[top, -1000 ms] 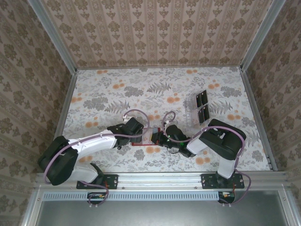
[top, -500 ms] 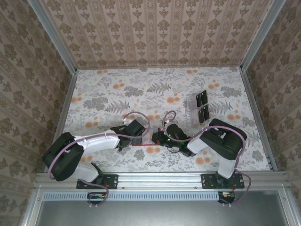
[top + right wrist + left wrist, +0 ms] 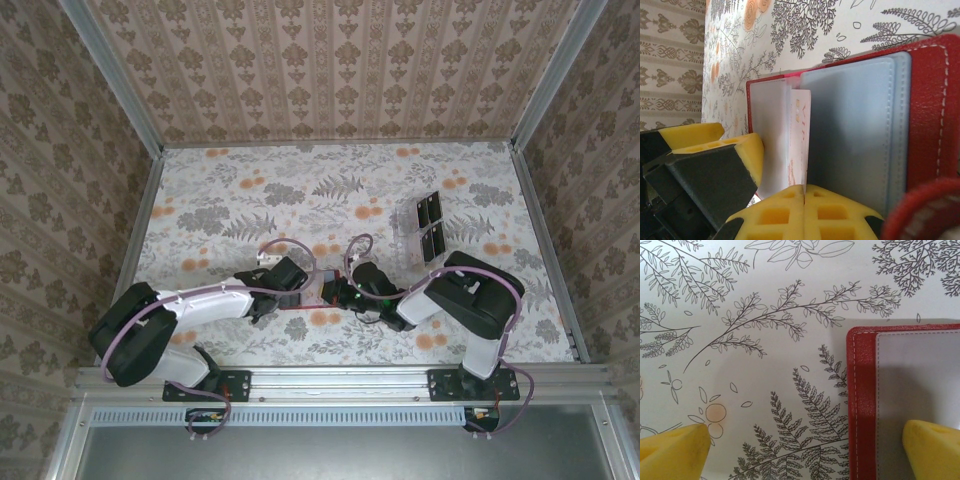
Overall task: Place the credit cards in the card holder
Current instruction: Insert the credit card into the card slot.
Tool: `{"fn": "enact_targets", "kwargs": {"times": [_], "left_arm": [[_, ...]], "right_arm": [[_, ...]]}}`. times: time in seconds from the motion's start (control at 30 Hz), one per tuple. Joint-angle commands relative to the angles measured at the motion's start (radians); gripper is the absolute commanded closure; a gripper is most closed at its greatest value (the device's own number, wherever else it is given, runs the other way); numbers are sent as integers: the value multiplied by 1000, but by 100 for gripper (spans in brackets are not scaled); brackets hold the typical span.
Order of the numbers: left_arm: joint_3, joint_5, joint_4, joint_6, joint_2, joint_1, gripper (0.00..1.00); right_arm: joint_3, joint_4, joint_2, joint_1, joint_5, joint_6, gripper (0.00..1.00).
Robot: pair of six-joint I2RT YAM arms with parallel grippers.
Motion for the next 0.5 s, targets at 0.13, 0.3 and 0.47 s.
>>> {"fn": "enact_targets", "kwargs": {"times": [0.13, 0.3, 0.47], "left_arm": [[-41, -33, -96, -21, 9, -5, 0], [-40, -31, -92, -19, 12, -8, 0], [-25, -55, -128, -6, -12, 1, 0]], "right_arm": [[24, -74, 57, -11, -14, 18, 100], [35, -68, 62, -11, -17, 20, 100], [15, -75, 40, -21, 0, 18, 100]]}}
